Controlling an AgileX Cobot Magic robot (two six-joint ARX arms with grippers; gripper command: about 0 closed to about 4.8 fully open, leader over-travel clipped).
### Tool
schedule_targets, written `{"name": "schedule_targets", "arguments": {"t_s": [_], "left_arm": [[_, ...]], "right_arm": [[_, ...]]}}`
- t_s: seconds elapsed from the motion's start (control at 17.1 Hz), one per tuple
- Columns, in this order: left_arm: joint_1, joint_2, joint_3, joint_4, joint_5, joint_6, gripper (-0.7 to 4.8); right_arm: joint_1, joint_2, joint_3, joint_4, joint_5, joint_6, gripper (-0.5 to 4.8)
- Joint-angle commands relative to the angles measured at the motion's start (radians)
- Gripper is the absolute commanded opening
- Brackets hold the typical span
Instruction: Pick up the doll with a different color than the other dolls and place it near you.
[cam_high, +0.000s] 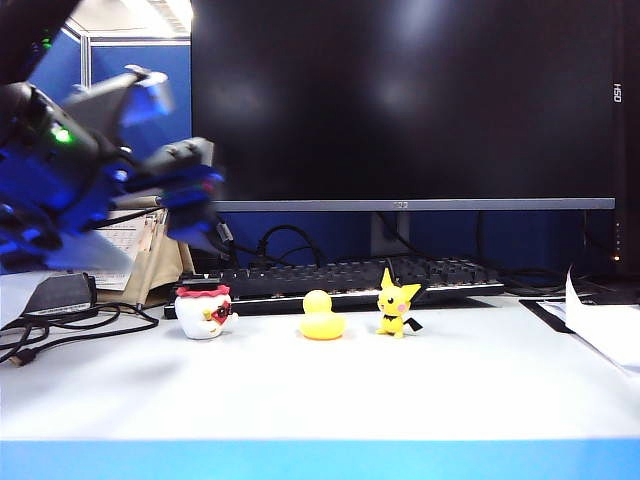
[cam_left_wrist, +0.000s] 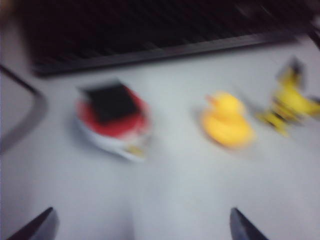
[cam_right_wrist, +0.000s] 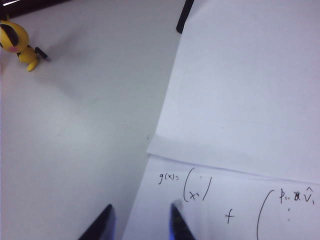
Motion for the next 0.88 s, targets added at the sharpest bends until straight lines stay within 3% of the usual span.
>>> {"name": "schedule_targets", "arguments": {"t_s": [0.06, 0.18, 0.35, 0.88], "left_arm": [[0.107, -0.002, 0.016, 0.024, 0.049, 0.008, 4.79], [0.169, 0.021, 0.016, 0.060, 0.119, 0.012, 4.79], [0.163, 0.108, 0.058, 0.068, 0.249, 0.046, 4.79], [0.159, 0.304, 0.102, 0.076, 0.281, 0.060, 4.79]], "right_arm": [[0.001, 0.001, -0.003, 0.011, 0.000, 0.005, 1.44], [0.001, 0.001, -0.003, 0.011, 0.000, 0.005, 1.44], [0.001, 0.001, -0.003, 0.011, 0.000, 0.005, 1.44], [0.001, 0.001, -0.003, 0.011, 0.000, 0.005, 1.44]]}}
